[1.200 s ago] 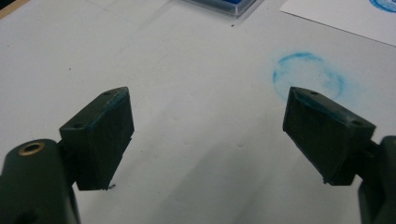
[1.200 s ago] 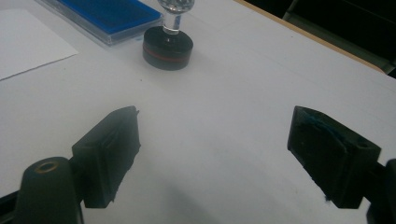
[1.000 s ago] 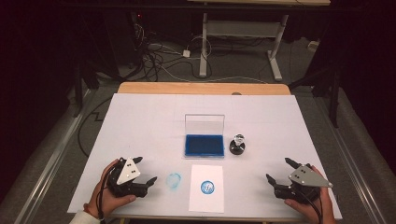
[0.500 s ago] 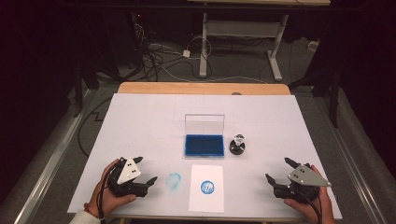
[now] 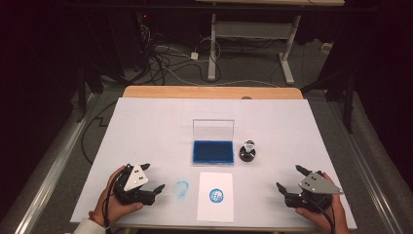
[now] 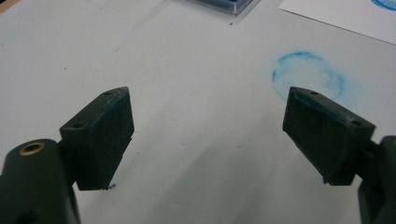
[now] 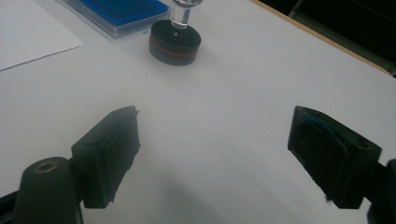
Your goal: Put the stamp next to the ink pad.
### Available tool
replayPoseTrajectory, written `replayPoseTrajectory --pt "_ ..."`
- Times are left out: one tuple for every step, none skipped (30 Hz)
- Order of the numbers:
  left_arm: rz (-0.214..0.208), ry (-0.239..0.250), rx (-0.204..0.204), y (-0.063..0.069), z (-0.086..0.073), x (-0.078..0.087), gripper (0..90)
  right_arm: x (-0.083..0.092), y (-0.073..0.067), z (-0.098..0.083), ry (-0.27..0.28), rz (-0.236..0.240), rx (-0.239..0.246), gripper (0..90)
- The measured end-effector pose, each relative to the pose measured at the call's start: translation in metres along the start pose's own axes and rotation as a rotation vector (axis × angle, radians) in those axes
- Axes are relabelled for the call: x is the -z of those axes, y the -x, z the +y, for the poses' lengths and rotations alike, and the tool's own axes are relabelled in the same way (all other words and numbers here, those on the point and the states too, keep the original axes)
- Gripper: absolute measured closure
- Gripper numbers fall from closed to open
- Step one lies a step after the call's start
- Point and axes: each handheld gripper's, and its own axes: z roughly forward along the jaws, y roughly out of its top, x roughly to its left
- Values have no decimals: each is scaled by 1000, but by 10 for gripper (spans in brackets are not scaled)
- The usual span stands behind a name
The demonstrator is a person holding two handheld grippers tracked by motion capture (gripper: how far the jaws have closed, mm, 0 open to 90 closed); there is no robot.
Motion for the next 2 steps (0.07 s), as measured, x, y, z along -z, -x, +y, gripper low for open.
replayPoseTrajectory --pt "1 1 1 0 0 0 163 0 0 0 1 -1 -1 169" --pt "-2 5 2 0 0 0 163 0 0 0 1 -2 -2 169"
